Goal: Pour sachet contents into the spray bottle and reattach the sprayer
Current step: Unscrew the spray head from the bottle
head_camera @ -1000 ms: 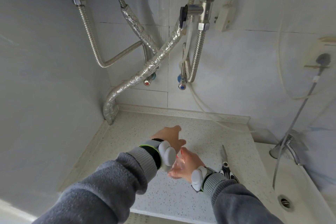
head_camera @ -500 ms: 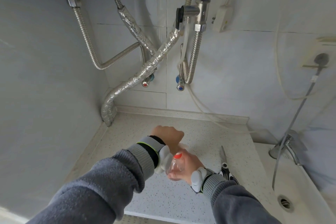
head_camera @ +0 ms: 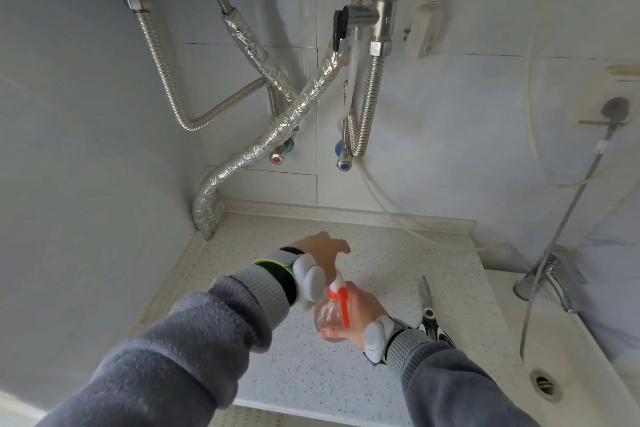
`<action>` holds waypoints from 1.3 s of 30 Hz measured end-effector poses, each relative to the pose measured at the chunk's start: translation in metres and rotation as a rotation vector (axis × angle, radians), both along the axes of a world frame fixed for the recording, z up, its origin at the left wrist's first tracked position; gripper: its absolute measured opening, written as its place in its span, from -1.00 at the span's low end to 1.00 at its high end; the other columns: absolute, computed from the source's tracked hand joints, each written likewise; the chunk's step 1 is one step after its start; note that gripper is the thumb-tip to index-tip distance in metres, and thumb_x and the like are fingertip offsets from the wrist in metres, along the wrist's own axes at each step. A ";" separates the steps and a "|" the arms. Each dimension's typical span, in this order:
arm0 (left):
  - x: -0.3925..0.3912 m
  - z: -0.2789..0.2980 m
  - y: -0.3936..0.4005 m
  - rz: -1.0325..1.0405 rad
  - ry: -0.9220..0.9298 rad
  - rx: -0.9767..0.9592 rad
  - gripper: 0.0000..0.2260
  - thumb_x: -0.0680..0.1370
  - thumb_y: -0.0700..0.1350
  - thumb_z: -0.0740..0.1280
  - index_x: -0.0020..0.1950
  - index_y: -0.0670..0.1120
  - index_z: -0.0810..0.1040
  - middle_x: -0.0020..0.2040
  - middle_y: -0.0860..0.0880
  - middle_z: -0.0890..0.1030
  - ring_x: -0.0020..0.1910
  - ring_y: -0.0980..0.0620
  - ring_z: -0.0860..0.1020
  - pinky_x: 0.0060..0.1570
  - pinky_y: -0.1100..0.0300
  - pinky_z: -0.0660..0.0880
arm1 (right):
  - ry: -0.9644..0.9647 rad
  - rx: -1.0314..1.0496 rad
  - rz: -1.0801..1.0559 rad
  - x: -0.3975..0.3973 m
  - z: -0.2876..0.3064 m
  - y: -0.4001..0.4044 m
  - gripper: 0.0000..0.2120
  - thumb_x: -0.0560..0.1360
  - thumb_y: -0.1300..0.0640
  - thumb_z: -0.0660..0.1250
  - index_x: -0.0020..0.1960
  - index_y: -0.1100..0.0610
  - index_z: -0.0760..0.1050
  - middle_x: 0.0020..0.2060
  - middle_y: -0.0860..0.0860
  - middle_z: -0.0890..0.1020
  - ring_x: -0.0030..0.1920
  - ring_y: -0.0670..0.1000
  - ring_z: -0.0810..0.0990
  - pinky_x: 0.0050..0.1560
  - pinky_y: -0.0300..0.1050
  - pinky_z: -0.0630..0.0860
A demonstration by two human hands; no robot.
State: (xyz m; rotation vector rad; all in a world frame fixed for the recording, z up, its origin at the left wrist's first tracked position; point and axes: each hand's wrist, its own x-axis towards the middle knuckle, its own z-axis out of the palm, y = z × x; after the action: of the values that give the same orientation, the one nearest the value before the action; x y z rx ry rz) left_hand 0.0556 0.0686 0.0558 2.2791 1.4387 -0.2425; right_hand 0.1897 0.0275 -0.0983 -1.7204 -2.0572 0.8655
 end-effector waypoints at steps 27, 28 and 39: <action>0.003 -0.089 -0.048 0.669 -0.956 0.014 -0.51 0.32 -0.13 0.55 0.15 0.08 0.43 -0.03 0.12 0.62 -0.02 0.09 0.61 -0.14 0.24 0.52 | 0.241 0.007 -0.059 -0.004 0.009 -0.009 -0.58 0.25 0.00 0.47 0.00 -0.35 0.45 -0.13 -0.36 0.64 -0.14 -0.33 0.62 -0.26 -0.39 0.53; 0.002 -0.089 -0.048 0.623 -0.965 -0.010 -0.40 0.34 -0.16 0.53 0.28 0.14 0.37 0.03 0.11 0.62 0.04 0.10 0.60 -0.04 0.19 0.53 | 0.214 0.028 -0.055 -0.004 0.010 -0.008 -0.58 0.26 -0.03 0.47 0.00 -0.39 0.42 -0.12 -0.41 0.62 -0.14 -0.36 0.60 -0.27 -0.45 0.50; -0.003 -0.091 -0.049 0.625 -0.894 0.123 -0.27 0.29 -0.03 0.56 0.33 0.29 0.27 -0.19 0.11 0.54 -0.18 0.22 0.54 -0.28 0.35 0.38 | 0.087 0.047 -0.112 -0.005 0.008 -0.009 -0.44 0.17 -0.29 0.44 0.10 -0.17 0.41 -0.08 -0.25 0.62 -0.06 -0.25 0.60 -0.07 -0.25 0.58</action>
State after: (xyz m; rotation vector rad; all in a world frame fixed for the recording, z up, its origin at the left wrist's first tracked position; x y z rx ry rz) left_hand 0.0525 0.0200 -0.0356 1.5223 1.5311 0.9422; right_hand 0.1852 0.0180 -0.0901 -1.7243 -1.8910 0.8350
